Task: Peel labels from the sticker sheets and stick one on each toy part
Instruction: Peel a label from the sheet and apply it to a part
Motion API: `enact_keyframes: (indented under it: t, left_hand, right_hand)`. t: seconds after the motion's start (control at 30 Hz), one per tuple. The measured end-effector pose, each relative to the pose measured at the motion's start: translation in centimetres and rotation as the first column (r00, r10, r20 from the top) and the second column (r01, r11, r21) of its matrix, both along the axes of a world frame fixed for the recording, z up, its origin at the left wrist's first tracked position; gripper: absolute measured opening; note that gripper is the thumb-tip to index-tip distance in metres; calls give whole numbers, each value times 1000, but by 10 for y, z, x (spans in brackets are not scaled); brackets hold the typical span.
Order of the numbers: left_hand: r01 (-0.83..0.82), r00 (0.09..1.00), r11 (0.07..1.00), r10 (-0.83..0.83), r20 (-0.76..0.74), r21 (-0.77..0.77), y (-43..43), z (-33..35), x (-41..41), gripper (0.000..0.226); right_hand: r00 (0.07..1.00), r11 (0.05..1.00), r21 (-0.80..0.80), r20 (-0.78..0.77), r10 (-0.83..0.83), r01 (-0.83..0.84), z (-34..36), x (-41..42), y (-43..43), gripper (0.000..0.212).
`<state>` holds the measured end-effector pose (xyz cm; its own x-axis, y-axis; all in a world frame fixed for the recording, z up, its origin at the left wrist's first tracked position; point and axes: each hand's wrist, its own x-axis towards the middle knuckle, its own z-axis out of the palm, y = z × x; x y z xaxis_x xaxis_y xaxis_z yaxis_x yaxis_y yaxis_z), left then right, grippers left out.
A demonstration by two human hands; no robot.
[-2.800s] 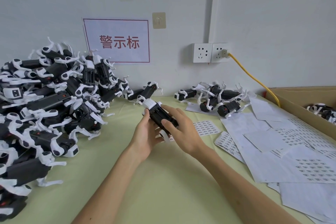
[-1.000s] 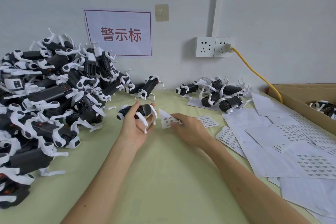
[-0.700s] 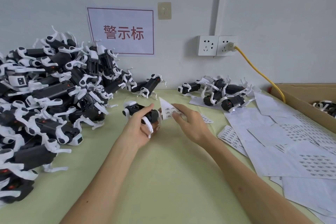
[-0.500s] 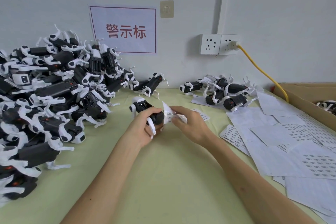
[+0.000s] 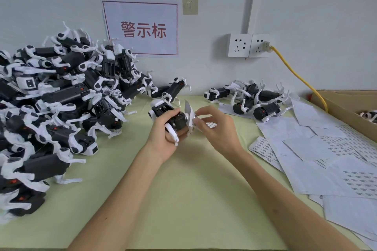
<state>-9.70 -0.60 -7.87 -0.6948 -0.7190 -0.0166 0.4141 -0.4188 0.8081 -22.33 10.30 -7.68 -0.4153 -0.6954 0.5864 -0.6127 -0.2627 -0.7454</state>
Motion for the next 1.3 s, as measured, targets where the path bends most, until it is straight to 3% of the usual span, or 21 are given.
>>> enact_keyframes:
  t: [0.13, 0.3, 0.67, 1.2, 1.3]
  left_hand:
    - [-13, 1000, 999, 14, 17, -32, 2, 1, -1, 16]
    - [-18, 999, 998, 20, 48, -57, 3, 0, 0, 27]
    - [39, 999, 996, -39, -1, -84, 5, 2, 1, 17]
    - [97, 990, 992, -104, -97, -78, 6, 0, 0, 22]
    - [112, 988, 991, -119, -96, -74, 6, 0, 1, 24]
  right_hand:
    - [996, 1000, -13, 85, -1, 2, 2, -4, 0, 14]
    - [978, 999, 23, 205, 43, -49, 4, -8, -1, 20]
    - [940, 995, 13, 331, 88, -98, 3, -10, 0, 18]
    - [925, 996, 28, 375, 64, -81, 2, -9, -1, 10]
    - [922, 997, 25, 382, 59, -74, 2, -8, -1, 16]
